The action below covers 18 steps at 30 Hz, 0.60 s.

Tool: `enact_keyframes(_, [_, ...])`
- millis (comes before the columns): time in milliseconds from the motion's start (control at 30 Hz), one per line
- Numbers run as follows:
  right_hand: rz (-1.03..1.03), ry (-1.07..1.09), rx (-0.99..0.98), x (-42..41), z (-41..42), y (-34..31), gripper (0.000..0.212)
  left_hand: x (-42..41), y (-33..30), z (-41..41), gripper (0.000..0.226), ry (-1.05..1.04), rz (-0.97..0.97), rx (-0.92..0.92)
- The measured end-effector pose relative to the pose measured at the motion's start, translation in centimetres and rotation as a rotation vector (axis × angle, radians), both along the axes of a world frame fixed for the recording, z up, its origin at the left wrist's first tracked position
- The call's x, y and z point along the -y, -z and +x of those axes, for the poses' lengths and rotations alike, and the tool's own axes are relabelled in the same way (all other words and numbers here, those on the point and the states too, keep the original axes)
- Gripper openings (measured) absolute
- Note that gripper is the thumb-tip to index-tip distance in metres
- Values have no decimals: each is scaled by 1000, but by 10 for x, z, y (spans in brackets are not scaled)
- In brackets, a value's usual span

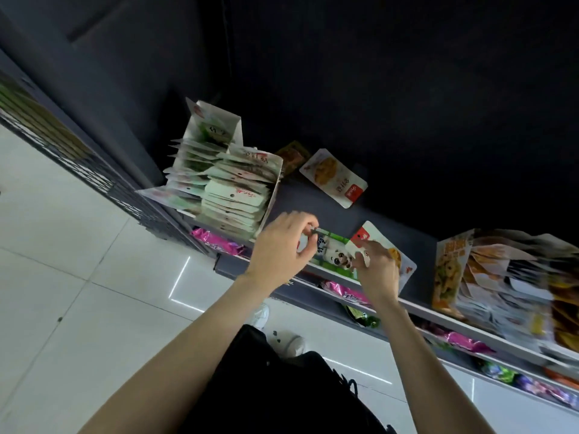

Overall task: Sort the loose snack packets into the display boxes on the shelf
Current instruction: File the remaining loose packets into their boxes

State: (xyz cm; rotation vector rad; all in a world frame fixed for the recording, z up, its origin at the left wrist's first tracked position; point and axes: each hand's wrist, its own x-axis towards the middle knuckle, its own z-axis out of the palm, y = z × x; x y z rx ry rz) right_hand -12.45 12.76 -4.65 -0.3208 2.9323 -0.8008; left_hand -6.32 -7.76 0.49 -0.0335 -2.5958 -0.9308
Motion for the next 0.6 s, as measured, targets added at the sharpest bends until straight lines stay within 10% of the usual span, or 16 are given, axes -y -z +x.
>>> enact_keyframes(233, [297, -55, 278, -58, -4, 25, 33, -73, 70, -56, 50, -56, 119, 783])
enact_keyframes(600, [69, -28, 151, -72, -11, 5, 48, -109, 64, -78, 17, -108, 246, 645])
